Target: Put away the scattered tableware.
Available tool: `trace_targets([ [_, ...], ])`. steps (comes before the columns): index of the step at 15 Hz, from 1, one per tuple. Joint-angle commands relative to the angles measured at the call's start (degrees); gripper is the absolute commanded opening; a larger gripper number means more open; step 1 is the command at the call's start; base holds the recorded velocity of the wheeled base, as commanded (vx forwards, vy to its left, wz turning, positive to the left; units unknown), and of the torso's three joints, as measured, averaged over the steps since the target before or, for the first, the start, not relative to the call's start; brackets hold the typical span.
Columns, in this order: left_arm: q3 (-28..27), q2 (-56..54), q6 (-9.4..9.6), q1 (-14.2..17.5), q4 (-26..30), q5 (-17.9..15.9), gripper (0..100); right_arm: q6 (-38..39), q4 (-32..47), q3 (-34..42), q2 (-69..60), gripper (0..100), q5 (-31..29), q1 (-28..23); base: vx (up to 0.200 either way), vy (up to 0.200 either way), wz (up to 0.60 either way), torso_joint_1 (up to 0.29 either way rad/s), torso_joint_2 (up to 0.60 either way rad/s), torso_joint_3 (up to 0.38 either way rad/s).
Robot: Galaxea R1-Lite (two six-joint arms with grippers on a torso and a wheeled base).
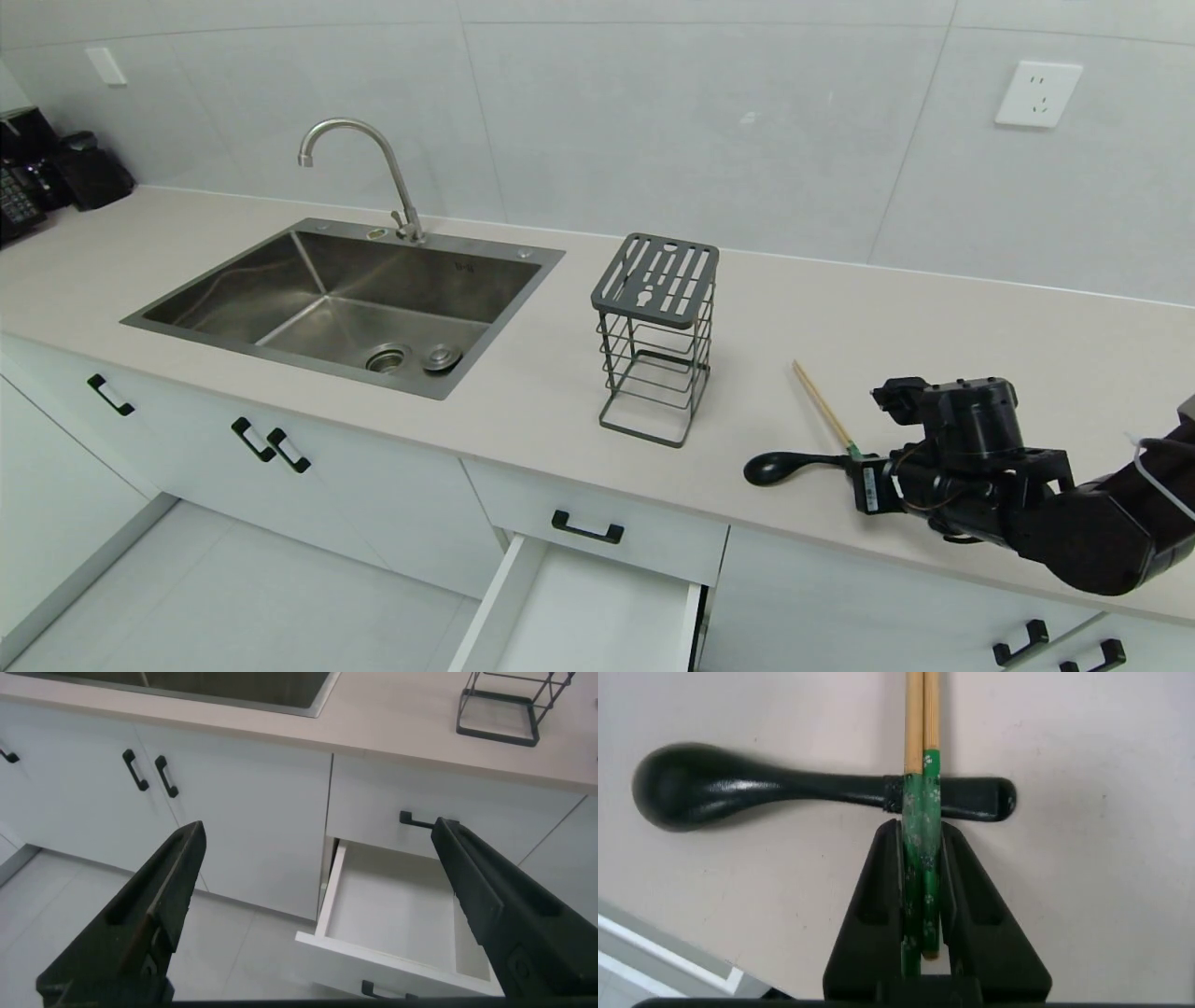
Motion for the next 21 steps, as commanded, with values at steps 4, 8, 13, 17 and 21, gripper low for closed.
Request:
trace_targets([
  [4, 0.01, 0.07, -0.04, 0.01, 0.00, 0.01, 100, -0.16, 0.41, 0.50, -11.60, 0, -0.01, 2.73, 0.000, 0.000, 0.00, 0.000, 0.00, 0.000],
  [8, 0.01, 0.07, -0.04, 0.01, 0.00, 0.01, 100, -3.59, 2.52, 0.85, -21.54, 0, -0.01, 8.79, 0.000, 0.000, 0.00, 0.000, 0.00, 0.000],
  [13, 0.01, 0.07, -0.04, 0.01, 0.00, 0.01, 100, -8.42, 2.96, 1.55, -29.89, 0, 0.25, 14.06, 0.000, 0.000, 0.00, 0.000, 0.00, 0.000],
  [17, 0.01, 0.07, -0.04, 0.01, 0.00, 0.01, 100, -13.69, 2.96, 3.05, -31.99, 0, 6.84, 21.80, 0.000, 0.000, 0.00, 0.000, 0.00, 0.000],
  [21, 0.01, 0.07, -0.04, 0.01, 0.00, 0.01, 100, -13.96, 2.96, 10.43, -30.68, 0, 10.27, 27.86, 0.000, 0.000, 0.00, 0.000, 0.00, 0.000],
])
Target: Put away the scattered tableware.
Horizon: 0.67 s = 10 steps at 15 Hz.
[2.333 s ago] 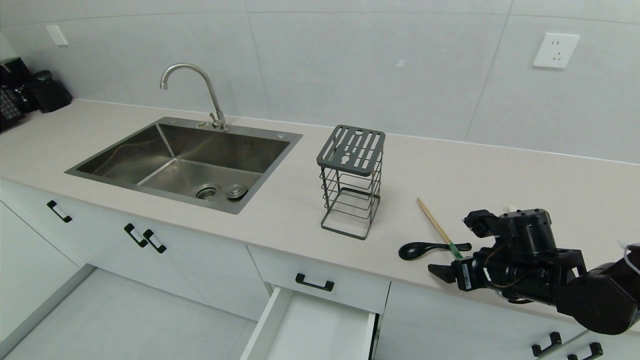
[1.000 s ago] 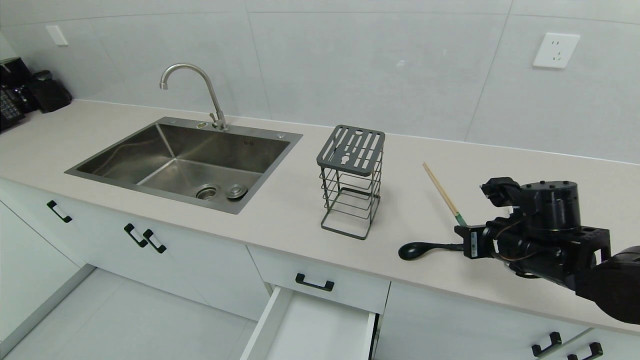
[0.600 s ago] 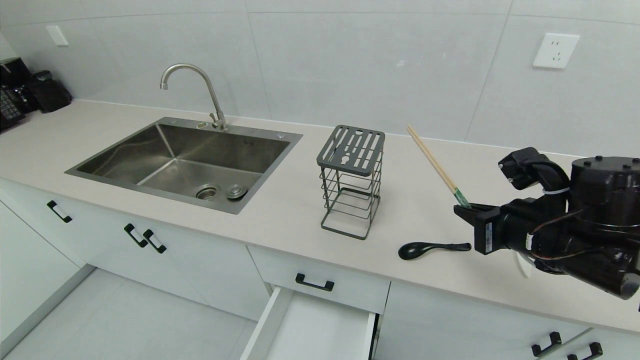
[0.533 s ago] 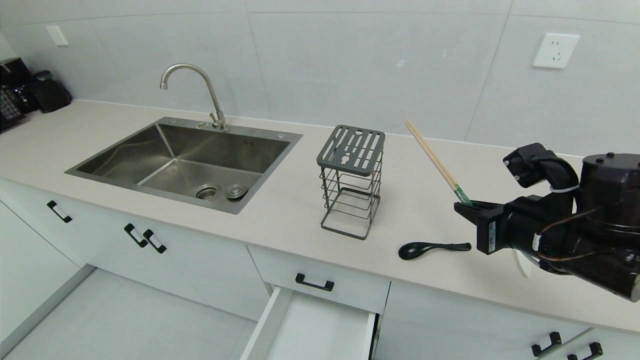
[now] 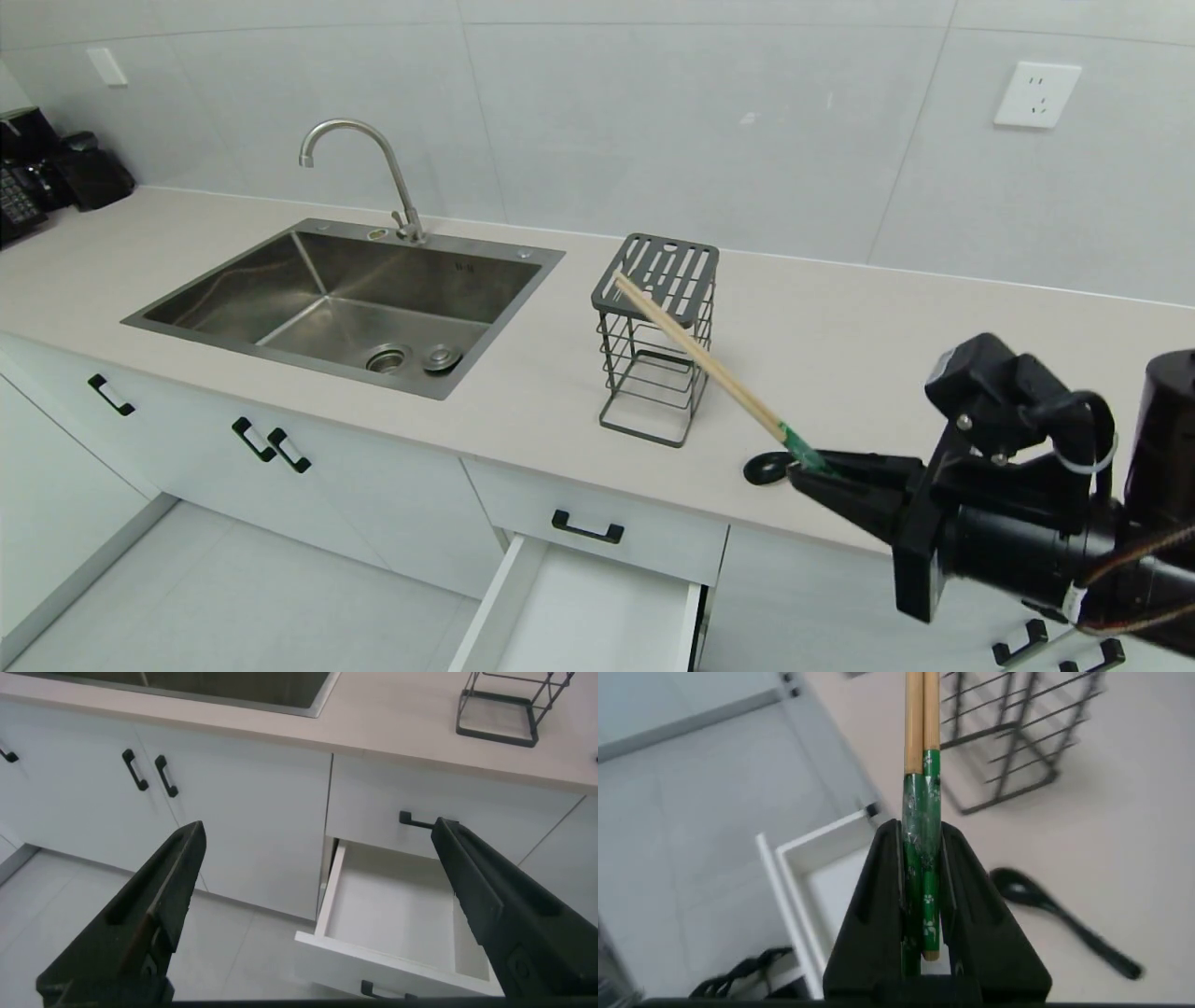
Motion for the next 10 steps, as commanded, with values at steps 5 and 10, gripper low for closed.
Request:
trace_targets([
  [5, 0.01, 0.07, -0.04, -0.01, 0.00, 0.02, 100, -8.03, 2.23, 7.36, 4.75, 0, 0.61, 10.27, 0.000, 0.000, 0.00, 0.000, 0.00, 0.000],
  [10, 0.01, 0.07, -0.04, -0.01, 0.00, 0.02, 100, -14.10, 2.23, 7.88, 7.47, 0, 0.17, 9.48, 0.000, 0.000, 0.00, 0.000, 0.00, 0.000],
])
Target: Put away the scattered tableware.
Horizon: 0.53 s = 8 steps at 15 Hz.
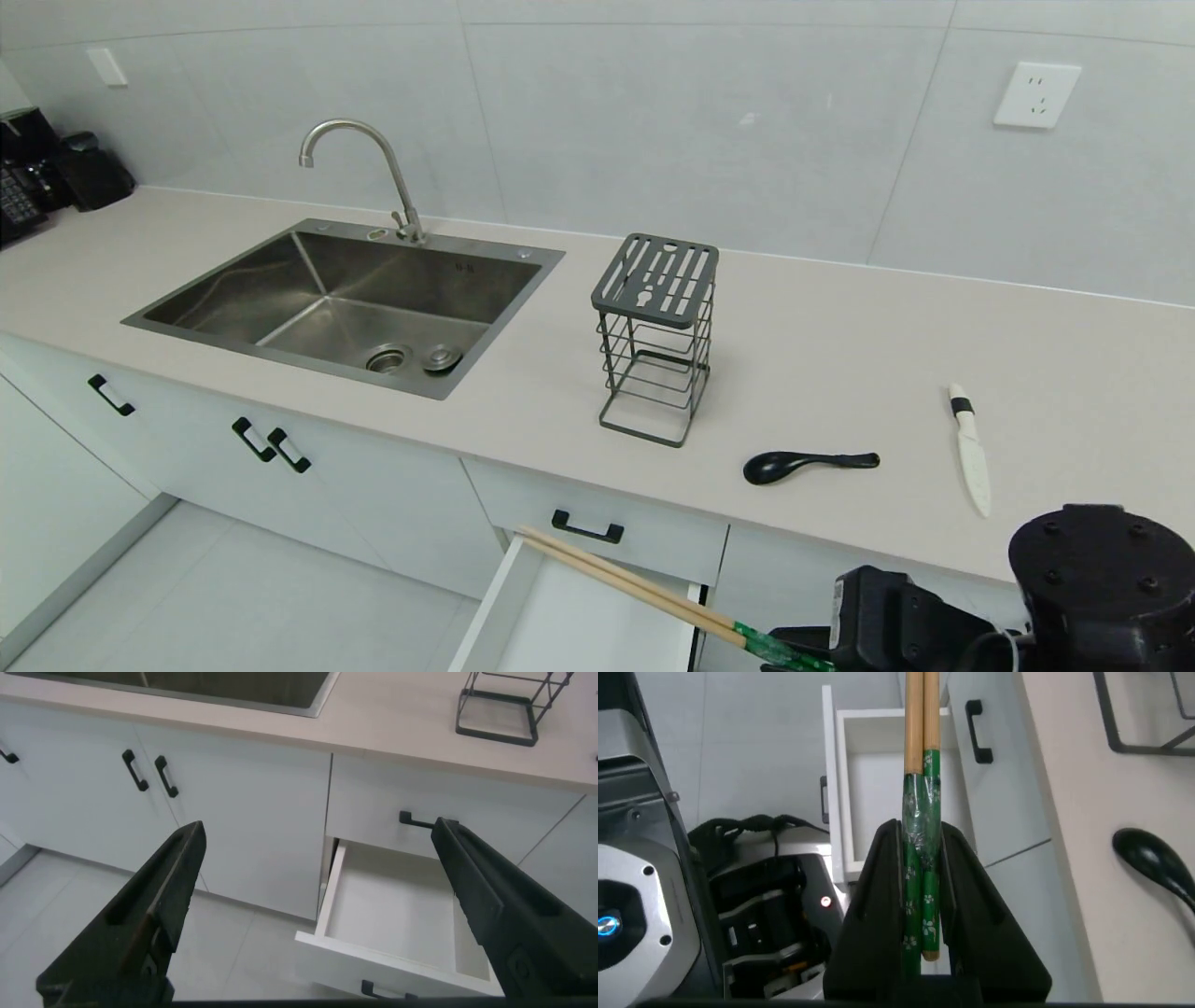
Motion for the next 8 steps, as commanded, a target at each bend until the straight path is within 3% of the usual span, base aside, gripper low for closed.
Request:
trace_targets([
  [1, 0.01, 0.07, -0.02, 0.04, 0.00, -0.07, 100, 0.06, -0.14, -0.16, 2.08, 0, -0.11, 0.30, 0.000, 0.000, 0.00, 0.000, 0.00, 0.000],
  [8, 0.01, 0.07, -0.02, 0.04, 0.00, -0.07, 100, 0.32, -0.14, -2.18, 2.95, 0, -0.90, 0.39, 0.000, 0.000, 0.00, 0.000, 0.00, 0.000],
])
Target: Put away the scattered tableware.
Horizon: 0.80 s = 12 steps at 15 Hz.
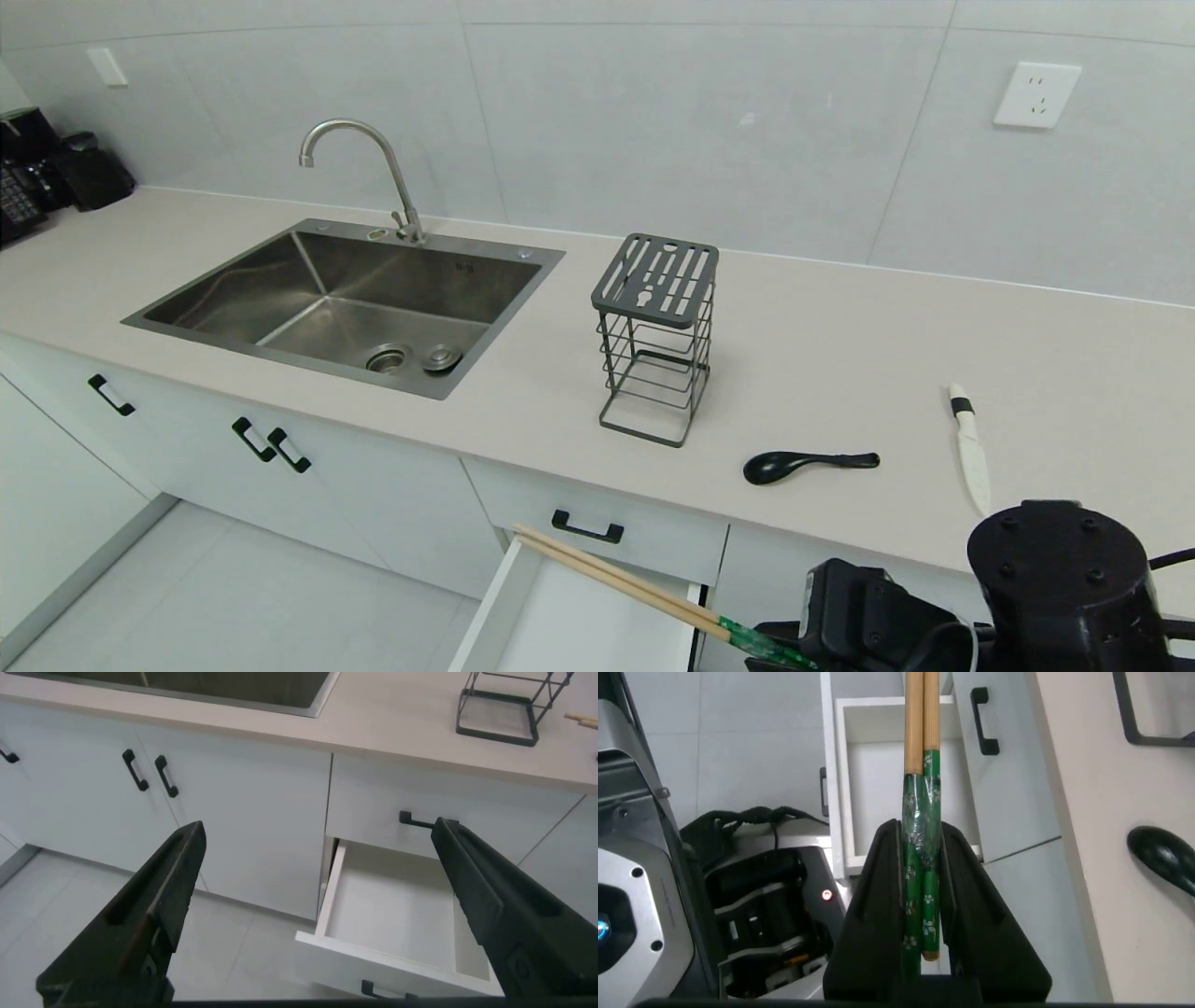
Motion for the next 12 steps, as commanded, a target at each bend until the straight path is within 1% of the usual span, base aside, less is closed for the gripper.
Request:
trace_targets([
  [1, 0.01, 0.00, -0.04, 0.01, 0.00, -0.07, 100, -0.03, -0.03, -0.50, 0.27, 0, -0.03, 0.01, 0.000, 0.000, 0.00, -0.046, 0.06, 0.051],
  [6, 0.01, 0.00, -0.04, 0.01, 0.00, 0.02, 100, 1.29, 0.06, -4.63, 2.21, 0, -0.03, 1.94, 0.000, 0.000, 0.00, -0.191, 0.37, 0.182],
  [12, 0.01, 0.00, -0.04, 0.01, 0.00, 0.02, 100, 6.30, -0.03, -10.96, 5.02, 0, -0.47, 5.02, 0.000, 0.000, 0.00, -0.281, 0.55, 0.269],
])
